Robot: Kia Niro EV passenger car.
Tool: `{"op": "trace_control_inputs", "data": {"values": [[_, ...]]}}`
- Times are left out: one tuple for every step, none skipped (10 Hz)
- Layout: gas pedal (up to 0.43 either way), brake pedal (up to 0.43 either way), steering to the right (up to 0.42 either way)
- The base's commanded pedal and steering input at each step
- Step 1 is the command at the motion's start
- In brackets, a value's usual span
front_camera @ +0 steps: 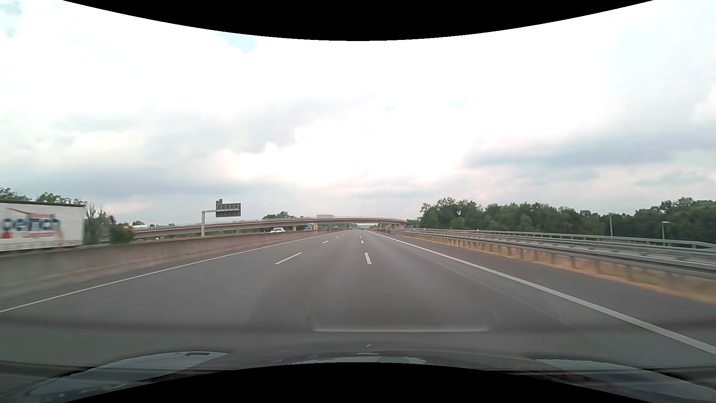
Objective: Follow the waypoints while adhering to traffic rules and regulations
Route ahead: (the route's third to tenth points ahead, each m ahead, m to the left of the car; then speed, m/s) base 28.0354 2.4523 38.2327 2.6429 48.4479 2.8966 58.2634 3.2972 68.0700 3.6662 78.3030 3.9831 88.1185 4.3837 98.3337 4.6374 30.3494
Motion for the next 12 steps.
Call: {"op": "trace_control_inputs", "data": {"values": [[0.248,0.000,-0.002],[0.248,0.000,-0.002],[0.248,0.000,-0.003],[0.248,0.000,-0.004],[0.248,0.000,-0.004],[0.248,0.000,-0.005],[0.248,0.000,-0.005],[0.248,0.000,-0.004],[0.248,0.000,-0.001],[0.248,0.000,-0.001],[0.248,0.000,-0.001],[0.248,0.000,-0.001]]}}
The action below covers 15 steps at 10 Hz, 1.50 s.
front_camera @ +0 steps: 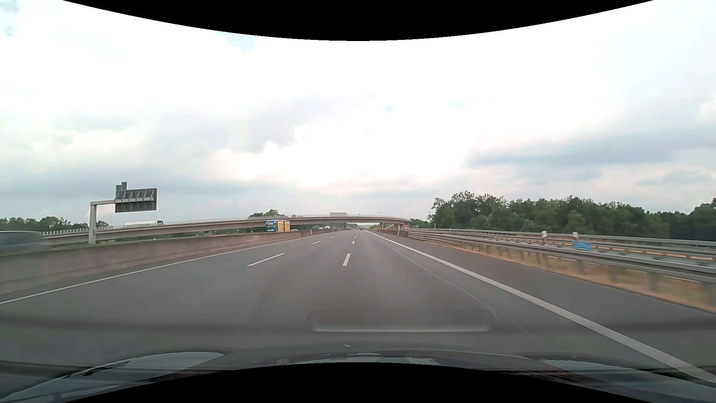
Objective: Follow the waypoints while adhering to traffic rules and regulations
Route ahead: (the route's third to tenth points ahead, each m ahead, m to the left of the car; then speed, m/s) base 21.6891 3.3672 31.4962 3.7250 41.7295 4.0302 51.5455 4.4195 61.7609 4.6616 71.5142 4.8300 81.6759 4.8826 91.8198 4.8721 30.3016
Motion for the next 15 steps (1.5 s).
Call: {"op": "trace_control_inputs", "data": {"values": [[0.248,0.000,-0.001],[0.248,0.000,-0.001],[0.248,0.000,-0.002],[0.248,0.000,-0.001],[0.248,0.000,-0.002],[0.248,0.000,-0.002],[0.248,0.000,-0.002],[0.248,0.000,-0.002],[0.248,0.000,-0.002],[0.248,0.000,-0.002],[0.248,0.000,-0.004],[0.248,0.000,-0.005],[0.248,0.000,-0.006],[0.248,0.000,-0.005],[0.248,0.000,-0.005]]}}
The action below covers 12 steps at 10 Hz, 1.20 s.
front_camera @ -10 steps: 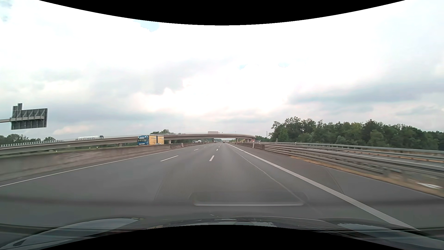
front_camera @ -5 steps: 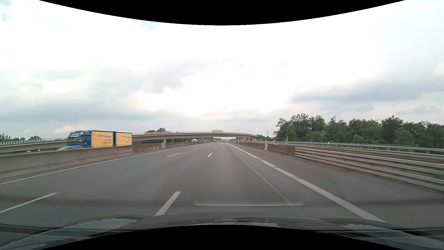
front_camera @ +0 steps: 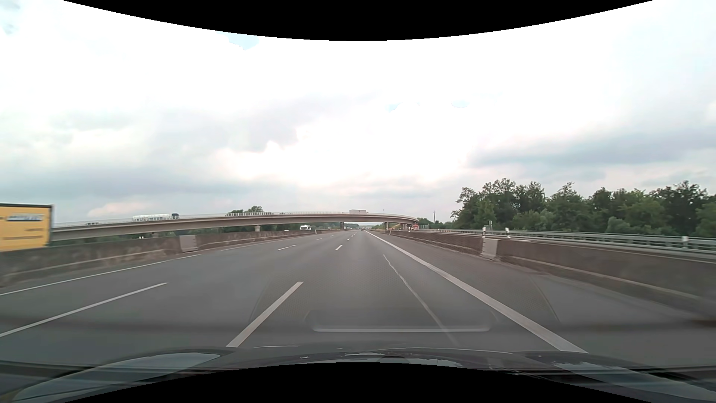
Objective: Follow the waypoints while adhering to traffic rules and regulations
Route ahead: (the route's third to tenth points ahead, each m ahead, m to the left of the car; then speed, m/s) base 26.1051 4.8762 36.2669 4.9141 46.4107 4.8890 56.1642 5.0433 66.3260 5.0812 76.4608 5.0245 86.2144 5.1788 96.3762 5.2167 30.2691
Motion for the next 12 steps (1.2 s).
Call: {"op": "trace_control_inputs", "data": {"values": [[0.248,0.000,-0.005],[0.248,0.000,-0.005],[0.248,0.000,-0.005],[0.248,0.000,-0.005],[0.248,0.000,-0.004],[0.248,0.000,-0.004],[0.248,0.000,-0.004],[0.248,0.000,-0.004],[0.248,0.000,-0.004],[0.248,0.000,-0.004],[0.248,0.000,-0.004],[0.248,0.000,-0.004]]}}
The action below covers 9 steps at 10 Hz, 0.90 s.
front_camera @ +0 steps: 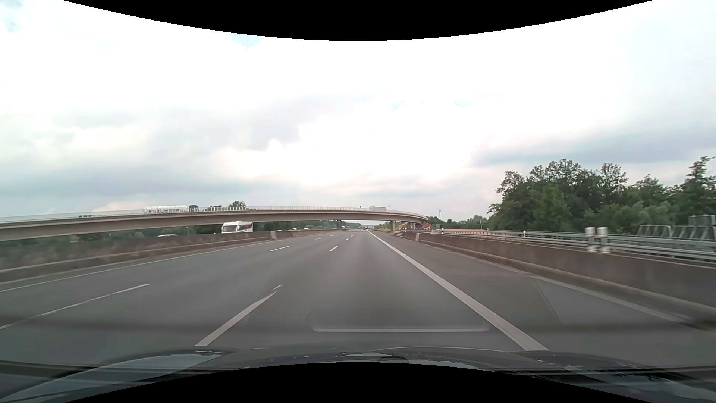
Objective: Follow the waypoints while adhering to traffic rules and regulations
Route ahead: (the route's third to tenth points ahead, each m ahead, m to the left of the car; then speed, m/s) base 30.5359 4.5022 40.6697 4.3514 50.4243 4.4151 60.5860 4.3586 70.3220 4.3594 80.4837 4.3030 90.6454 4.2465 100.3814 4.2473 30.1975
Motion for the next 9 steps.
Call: {"op": "trace_control_inputs", "data": {"values": [[0.248,0.000,-0.004],[0.248,0.000,-0.004],[0.248,0.000,-0.004],[0.248,0.000,-0.004],[0.248,0.000,-0.004],[0.248,0.000,-0.004],[0.248,0.000,-0.004],[0.248,0.000,-0.004],[0.248,0.000,-0.004]]}}
